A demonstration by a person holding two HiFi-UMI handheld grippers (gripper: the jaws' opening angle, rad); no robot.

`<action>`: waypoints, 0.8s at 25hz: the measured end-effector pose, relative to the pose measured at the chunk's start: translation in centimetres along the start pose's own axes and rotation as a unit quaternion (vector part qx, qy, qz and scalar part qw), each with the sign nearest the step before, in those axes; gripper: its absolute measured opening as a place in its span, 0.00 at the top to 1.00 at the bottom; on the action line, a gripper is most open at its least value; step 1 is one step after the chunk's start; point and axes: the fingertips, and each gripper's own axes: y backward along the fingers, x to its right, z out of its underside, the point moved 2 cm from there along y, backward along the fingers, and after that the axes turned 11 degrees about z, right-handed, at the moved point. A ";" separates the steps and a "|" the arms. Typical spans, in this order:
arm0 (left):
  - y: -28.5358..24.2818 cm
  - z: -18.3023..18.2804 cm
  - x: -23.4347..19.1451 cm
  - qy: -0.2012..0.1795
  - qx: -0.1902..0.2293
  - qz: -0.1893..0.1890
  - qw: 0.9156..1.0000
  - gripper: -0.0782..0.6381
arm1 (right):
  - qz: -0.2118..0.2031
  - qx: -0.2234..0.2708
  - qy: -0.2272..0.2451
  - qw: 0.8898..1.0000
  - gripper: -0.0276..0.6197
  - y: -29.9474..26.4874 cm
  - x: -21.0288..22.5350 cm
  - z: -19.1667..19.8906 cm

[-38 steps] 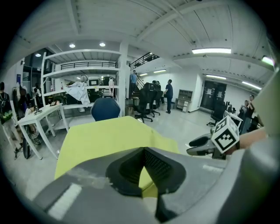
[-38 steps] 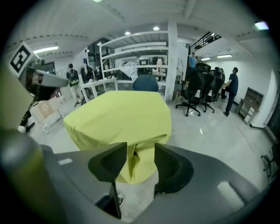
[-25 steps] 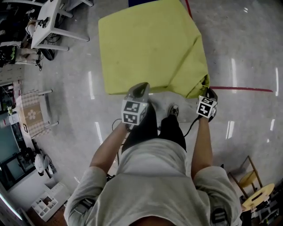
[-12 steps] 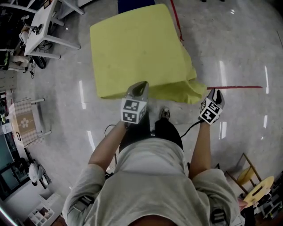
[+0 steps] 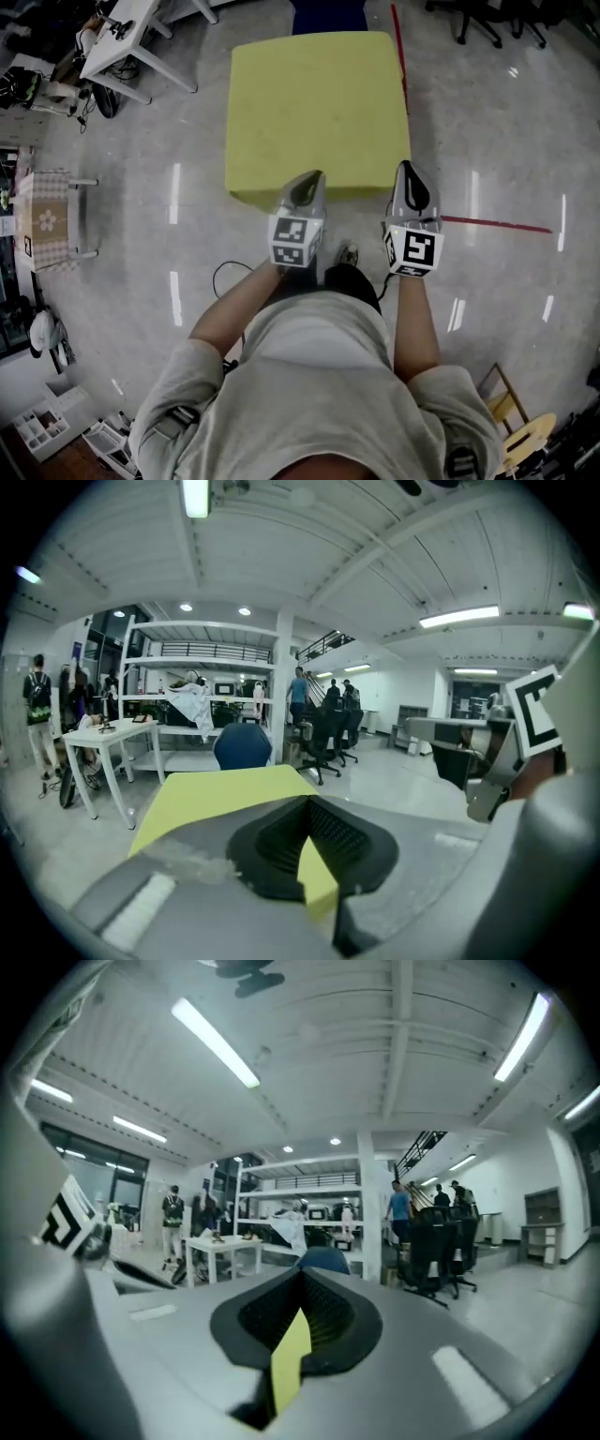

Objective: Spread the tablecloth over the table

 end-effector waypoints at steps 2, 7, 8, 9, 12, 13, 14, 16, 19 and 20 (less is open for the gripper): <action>1.1 -1.1 -0.4 0.005 0.026 -0.011 1.000 0.86 | -0.046 0.014 -0.028 0.998 0.95 -0.4 -3.4 -2.0; 4.2 -3.7 -2.1 0.006 0.070 -0.033 0.997 0.86 | -0.114 0.023 -0.023 0.993 0.95 -0.8 -9.9 -4.6; 4.7 -4.1 -2.5 0.008 0.078 -0.036 0.996 0.86 | -0.120 0.025 -0.020 0.992 0.95 -0.8 -10.7 -4.8; 5.1 -4.5 -2.7 0.008 0.088 -0.039 0.995 0.86 | -0.124 0.028 -0.019 0.992 0.95 -0.7 -11.3 -5.1; 5.9 -5.7 -3.0 0.002 0.109 -0.043 0.993 0.86 | -0.133 0.039 -0.009 0.990 0.95 -0.7 -12.8 -6.0; 6.2 -5.8 -3.1 -0.001 0.110 -0.045 0.993 0.86 | -0.133 0.040 -0.005 0.990 0.95 -0.5 -13.2 -6.1; 6.4 -5.9 -3.1 -0.002 0.113 -0.046 0.993 0.86 | -0.132 0.040 -0.002 0.990 0.95 -0.4 -13.6 -6.1; 6.8 -6.4 -2.9 0.000 0.123 -0.046 0.991 0.86 | -0.129 0.037 0.005 0.991 0.95 -0.1 -13.9 -6.0; 7.0 -7.8 -2.5 -0.006 0.134 -0.044 0.990 0.86 | -0.125 0.036 0.019 0.991 0.95 0.0 -13.8 -6.3; 7.1 -8.1 -2.3 -0.010 0.136 -0.042 0.990 0.86 | -0.125 0.037 0.021 0.991 0.95 0.1 -13.8 -6.5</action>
